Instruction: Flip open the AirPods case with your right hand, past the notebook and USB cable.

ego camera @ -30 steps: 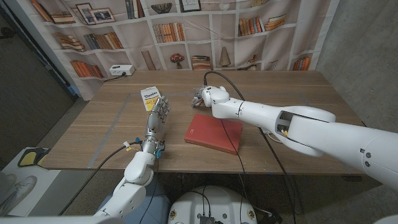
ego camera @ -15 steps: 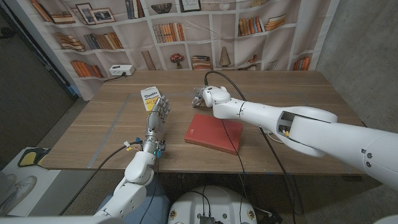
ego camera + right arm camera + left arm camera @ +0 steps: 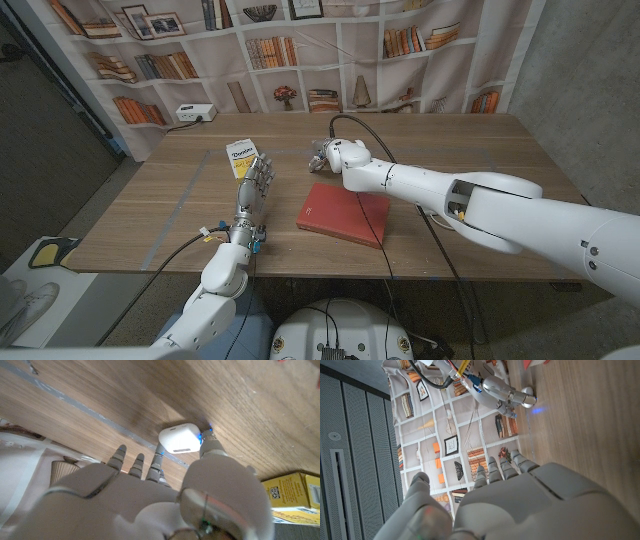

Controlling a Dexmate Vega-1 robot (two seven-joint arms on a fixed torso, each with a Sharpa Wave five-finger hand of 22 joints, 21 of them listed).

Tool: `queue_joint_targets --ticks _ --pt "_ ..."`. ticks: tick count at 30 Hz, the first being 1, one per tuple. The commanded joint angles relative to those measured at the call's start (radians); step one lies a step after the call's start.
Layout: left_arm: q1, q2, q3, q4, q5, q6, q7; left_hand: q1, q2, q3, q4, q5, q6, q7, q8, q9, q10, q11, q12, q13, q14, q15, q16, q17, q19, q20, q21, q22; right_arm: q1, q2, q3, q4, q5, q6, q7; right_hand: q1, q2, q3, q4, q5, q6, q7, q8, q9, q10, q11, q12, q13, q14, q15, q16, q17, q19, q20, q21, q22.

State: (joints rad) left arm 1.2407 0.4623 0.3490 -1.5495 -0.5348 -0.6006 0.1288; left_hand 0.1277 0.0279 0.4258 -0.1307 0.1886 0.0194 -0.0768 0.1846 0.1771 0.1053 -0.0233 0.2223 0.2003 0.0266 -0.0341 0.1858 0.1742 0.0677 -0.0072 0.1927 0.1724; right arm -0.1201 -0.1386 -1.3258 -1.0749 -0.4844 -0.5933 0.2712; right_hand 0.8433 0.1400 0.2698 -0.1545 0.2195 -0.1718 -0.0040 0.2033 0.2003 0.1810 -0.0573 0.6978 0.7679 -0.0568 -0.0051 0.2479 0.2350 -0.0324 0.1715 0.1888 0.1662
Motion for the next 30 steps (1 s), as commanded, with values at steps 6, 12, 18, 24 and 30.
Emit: queue_joint_targets --ticks 6,12,18,24,30 --pt "-0.010 -0.006 0.003 0.017 -0.013 -0.005 -0.015 0.001 -0.003 -0.004 -0.002 0.000 0.000 -0.004 0.003 0.002 0.005 0.000 0.000 0.002 -0.003 0.000 -0.001 0.003 -0.004 0.003 0.000 0.002 -0.016 -0.031 0.022 -0.051 -0.002 -0.002 -0.033 0.050 0.007 0.025 -0.012 0.027 -0.173 0.008 0.003 -0.002 0.079 -0.038 0.057 0.034 0.036 -0.009 0.010 0.003 0.035 0.022 0.005 0.000" --pt "-0.015 -0.010 0.006 0.023 -0.014 -0.006 -0.018 0.000 -0.004 -0.005 -0.001 0.000 -0.001 -0.005 0.003 0.002 0.006 -0.001 0.000 0.002 -0.003 0.001 -0.002 0.003 -0.004 0.002 0.000 0.002 -0.025 -0.047 0.029 -0.084 -0.005 -0.004 -0.039 0.074 0.012 0.039 -0.016 0.046 -0.159 0.014 0.004 -0.002 0.106 -0.039 0.077 0.037 0.061 -0.031 0.014 0.003 0.050 0.022 0.005 -0.001" --pt "-0.019 -0.013 0.009 0.028 -0.012 -0.006 -0.019 -0.001 -0.004 -0.005 -0.001 0.000 0.001 -0.004 0.004 0.002 0.007 0.002 0.000 0.002 -0.002 0.000 -0.001 0.003 -0.004 0.002 0.000 0.002 -0.044 -0.092 0.052 -0.176 -0.012 -0.023 -0.048 0.083 0.011 0.045 -0.015 0.061 -0.152 0.013 0.004 -0.002 0.118 -0.045 0.082 0.030 0.075 -0.041 0.015 0.002 0.056 0.020 0.004 -0.001" --pt "-0.023 -0.015 0.012 0.026 -0.010 -0.004 -0.018 -0.002 -0.004 -0.006 0.000 0.001 0.006 -0.003 0.005 0.002 0.008 0.001 0.001 0.002 0.000 0.001 -0.001 0.003 -0.003 0.002 0.000 0.002 -0.063 -0.128 0.085 -0.246 -0.006 -0.028 -0.055 0.082 0.009 0.046 -0.010 0.072 -0.149 0.014 0.003 -0.002 0.125 -0.047 0.085 0.024 0.084 -0.043 0.017 0.003 0.059 0.022 0.002 -0.001" --pt "-0.028 -0.019 0.016 0.025 -0.006 -0.002 -0.016 -0.003 -0.003 -0.006 0.000 0.001 0.008 -0.001 0.006 0.002 0.009 0.001 0.001 0.002 0.000 0.001 -0.001 0.003 -0.003 0.003 0.001 0.002 -0.078 -0.162 0.110 -0.310 -0.009 -0.033 -0.061 0.084 0.002 0.047 -0.009 0.087 -0.139 0.017 0.004 -0.002 0.137 -0.047 0.089 0.016 0.091 -0.068 0.013 0.001 0.061 0.007 0.000 -0.001"
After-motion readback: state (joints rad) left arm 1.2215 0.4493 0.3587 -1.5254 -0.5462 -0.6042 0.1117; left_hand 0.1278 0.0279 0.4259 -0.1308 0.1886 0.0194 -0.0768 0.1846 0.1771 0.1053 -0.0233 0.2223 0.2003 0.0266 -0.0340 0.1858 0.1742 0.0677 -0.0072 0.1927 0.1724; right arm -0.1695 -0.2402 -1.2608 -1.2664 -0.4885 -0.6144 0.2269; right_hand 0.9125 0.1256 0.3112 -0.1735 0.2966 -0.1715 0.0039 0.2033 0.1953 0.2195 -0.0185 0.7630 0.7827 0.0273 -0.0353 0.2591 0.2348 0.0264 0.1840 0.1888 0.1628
